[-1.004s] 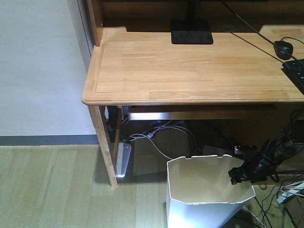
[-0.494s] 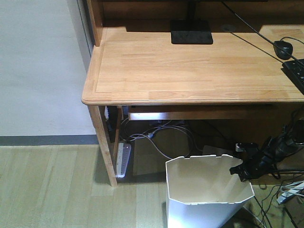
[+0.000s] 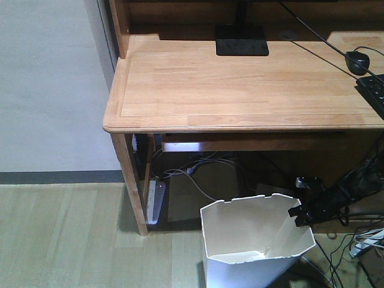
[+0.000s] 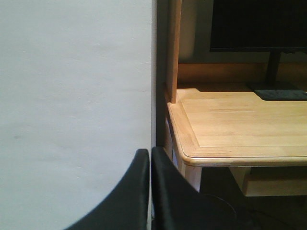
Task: Move trash bin to bedside with robot
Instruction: 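Lift the bin off the floor with the right gripper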
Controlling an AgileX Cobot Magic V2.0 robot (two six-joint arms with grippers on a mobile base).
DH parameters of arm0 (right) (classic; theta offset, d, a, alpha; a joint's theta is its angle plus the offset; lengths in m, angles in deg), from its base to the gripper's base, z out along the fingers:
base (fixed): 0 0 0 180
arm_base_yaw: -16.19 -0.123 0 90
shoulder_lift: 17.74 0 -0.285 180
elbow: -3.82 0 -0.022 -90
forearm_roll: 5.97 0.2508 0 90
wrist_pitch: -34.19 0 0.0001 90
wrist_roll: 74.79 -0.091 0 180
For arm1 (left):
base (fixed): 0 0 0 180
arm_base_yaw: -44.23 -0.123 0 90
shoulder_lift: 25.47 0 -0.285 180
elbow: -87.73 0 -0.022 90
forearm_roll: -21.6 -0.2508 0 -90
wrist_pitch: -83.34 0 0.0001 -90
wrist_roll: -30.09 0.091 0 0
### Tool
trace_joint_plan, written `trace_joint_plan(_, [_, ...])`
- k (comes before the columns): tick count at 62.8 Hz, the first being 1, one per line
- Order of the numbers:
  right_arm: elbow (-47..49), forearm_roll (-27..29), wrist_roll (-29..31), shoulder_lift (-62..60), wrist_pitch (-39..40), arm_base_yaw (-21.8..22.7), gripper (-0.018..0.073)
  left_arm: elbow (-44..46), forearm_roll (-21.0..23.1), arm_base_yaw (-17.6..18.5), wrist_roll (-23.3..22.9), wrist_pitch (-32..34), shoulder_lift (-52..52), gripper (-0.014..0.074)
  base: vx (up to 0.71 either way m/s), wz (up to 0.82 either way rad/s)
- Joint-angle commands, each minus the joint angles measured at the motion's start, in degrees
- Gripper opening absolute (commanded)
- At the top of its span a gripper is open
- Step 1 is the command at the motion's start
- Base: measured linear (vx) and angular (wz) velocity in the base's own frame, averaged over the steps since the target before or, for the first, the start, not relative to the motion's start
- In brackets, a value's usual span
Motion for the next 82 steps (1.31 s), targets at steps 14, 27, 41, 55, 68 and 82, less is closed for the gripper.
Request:
trace_joint_plan(14, [-13.67, 4.56, 3.76, -17.34, 1.29, 0.27, -0.0006, -1.58, 0.47, 0.18, -0.53, 4.1, -0.55, -0.0006, 0.0, 0.0])
trace_joint_plan(27, [-24.2, 5.12, 6.01, -27.07, 2.6, 0.27, -0.0006, -1.58, 0.47, 0.18, -0.53, 4.1, -0.55, -0.0006, 0.0, 0.0])
trace_joint_plan(41, [-34.09, 6.54, 6.51, -40.05, 1.95, 0.27, -0.0006, -1.58, 0.47, 0.18, -0.53, 4.1, -0.55, -0.0006, 0.0, 0.0])
trace_joint_plan(55, [-42.79, 9.7, 6.51, -54.68, 1.89, 0.27, -0.0006, -1.58, 0.47, 0.18, -0.53, 4.1, -0.55, -0.0006, 0.0, 0.0])
trace_joint_plan(68, [-49.12, 13.26, 6.51, -65.45, -0.49, 0.2, -0.0006, -1.58, 0.47, 0.18, -0.53, 4.1, -0.55, -0.0006, 0.0, 0.0])
trace_joint_plan(82, [-54.79, 13.96, 6.96, -74.35, -1.05, 0.06, -0.0006, -1.58, 0.47, 0.18, -0.53, 4.1, -0.55, -0.0006, 0.0, 0.0])
